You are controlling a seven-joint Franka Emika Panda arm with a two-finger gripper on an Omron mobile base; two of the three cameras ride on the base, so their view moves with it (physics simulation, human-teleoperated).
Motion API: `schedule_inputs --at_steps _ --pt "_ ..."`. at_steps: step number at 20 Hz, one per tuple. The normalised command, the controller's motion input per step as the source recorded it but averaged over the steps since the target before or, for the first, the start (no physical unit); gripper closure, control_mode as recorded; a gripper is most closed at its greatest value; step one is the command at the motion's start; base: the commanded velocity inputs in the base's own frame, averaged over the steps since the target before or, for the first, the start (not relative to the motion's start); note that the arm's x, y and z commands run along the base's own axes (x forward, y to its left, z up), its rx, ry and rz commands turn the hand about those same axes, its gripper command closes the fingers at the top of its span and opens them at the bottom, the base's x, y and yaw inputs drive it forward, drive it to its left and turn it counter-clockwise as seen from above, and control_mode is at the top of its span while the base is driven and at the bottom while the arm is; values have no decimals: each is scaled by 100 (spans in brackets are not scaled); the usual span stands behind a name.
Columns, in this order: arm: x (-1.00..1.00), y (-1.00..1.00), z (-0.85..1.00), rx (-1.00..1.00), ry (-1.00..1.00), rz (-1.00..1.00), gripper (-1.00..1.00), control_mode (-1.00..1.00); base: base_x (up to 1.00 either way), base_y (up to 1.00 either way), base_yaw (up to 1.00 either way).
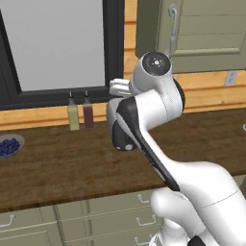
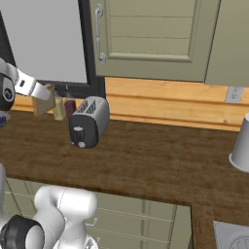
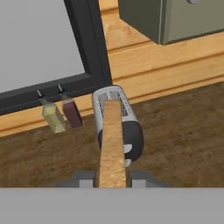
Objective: Start the toaster. Once the lever pops up, take the bread to the plate on the dining counter.
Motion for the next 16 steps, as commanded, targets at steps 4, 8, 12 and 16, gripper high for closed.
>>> schedule_inputs --at_steps 4,8,12,16 --pt "-3 0 -1 -2 0 0 100 -100 0 0 0" --pt "-5 0 0 0 0 0 100 100 -51 1 0" --pt "0 0 0 0 0 0 100 100 -94 42 26" --pt "0 0 0 0 0 0 100 100 -40 66 77"
